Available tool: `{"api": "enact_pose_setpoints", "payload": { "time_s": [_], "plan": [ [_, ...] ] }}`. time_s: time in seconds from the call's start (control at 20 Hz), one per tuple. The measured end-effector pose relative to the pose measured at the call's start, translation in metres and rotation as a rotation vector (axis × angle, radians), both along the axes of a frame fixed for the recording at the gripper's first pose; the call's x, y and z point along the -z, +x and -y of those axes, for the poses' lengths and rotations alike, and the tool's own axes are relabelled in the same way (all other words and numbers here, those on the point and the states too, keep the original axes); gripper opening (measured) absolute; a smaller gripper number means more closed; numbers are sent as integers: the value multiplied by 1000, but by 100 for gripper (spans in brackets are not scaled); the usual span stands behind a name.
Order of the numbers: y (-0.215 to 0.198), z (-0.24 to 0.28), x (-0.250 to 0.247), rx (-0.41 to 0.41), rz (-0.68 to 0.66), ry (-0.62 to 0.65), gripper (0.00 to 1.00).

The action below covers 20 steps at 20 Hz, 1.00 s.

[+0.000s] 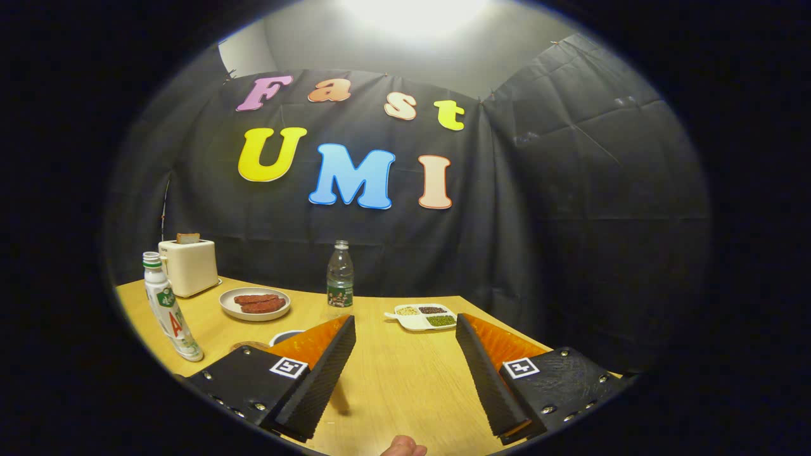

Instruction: Take the bottle from table, then pour the juice into the cup, finally place the bottle on the coaster

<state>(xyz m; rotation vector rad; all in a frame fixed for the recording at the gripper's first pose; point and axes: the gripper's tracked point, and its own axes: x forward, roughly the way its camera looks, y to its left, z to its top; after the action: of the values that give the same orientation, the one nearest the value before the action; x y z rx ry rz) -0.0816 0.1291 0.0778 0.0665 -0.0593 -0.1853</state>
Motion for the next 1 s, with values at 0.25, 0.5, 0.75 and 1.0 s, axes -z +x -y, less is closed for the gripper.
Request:
{"api": "enact_pose_setpoints", "payload": {
  "time_s": [0.25, 0.5, 0.75, 1.0],
  "plan": [
    [-17, -76, -7, -62, 36, 33, 96],
    [-14, -142, -2, -129, 14, -23, 96],
    [-8, -205, 0, -204, 13, 3, 96],
    [4, -266, 10, -264, -5, -38, 96]
  ]
}}
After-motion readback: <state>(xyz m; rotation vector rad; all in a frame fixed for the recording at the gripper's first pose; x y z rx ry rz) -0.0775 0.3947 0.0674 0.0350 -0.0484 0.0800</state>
